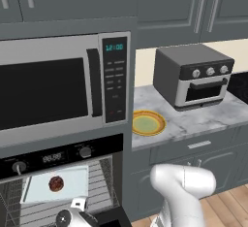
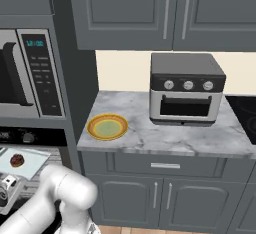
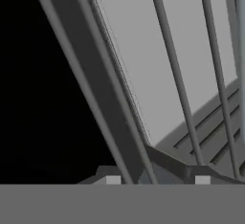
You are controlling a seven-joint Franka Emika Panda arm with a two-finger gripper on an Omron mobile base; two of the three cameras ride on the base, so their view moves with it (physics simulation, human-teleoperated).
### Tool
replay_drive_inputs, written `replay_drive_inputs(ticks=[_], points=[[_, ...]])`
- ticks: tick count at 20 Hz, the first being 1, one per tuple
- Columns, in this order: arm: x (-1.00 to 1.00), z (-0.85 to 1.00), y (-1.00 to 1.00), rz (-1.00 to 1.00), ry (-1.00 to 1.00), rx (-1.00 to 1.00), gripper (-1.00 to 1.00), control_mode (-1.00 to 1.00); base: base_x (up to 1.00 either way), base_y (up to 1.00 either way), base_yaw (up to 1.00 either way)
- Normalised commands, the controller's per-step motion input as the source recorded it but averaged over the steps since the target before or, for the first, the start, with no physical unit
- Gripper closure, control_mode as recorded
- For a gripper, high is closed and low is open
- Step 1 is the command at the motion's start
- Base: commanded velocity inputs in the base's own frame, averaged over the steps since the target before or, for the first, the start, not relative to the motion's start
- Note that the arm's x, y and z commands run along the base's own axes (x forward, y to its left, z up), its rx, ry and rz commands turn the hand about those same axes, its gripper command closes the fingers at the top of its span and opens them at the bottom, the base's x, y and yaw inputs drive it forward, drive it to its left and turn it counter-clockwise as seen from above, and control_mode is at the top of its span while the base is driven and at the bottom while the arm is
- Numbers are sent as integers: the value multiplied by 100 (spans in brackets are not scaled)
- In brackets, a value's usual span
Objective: Take the baked cake out of the oven and place it on the plate for cooling. Then close the oven door.
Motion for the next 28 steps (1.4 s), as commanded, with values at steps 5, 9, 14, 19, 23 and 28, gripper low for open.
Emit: replay_drive_inputs(ticks=[5,9,14,19,23,28], points=[[-77,-39,10,-1,11,-1,100,-100,0,0,0],[-76,-38,10,-1,13,-1,100,-100,0,0,0],[-77,-39,10,-1,11,-1,100,-100,0,0,0],[-80,-40,9,0,9,-1,100,-100,0,0,0],[-80,-40,9,0,9,-1,100,-100,0,0,0],[-79,-40,9,0,9,-1,100,-100,0,0,0]])
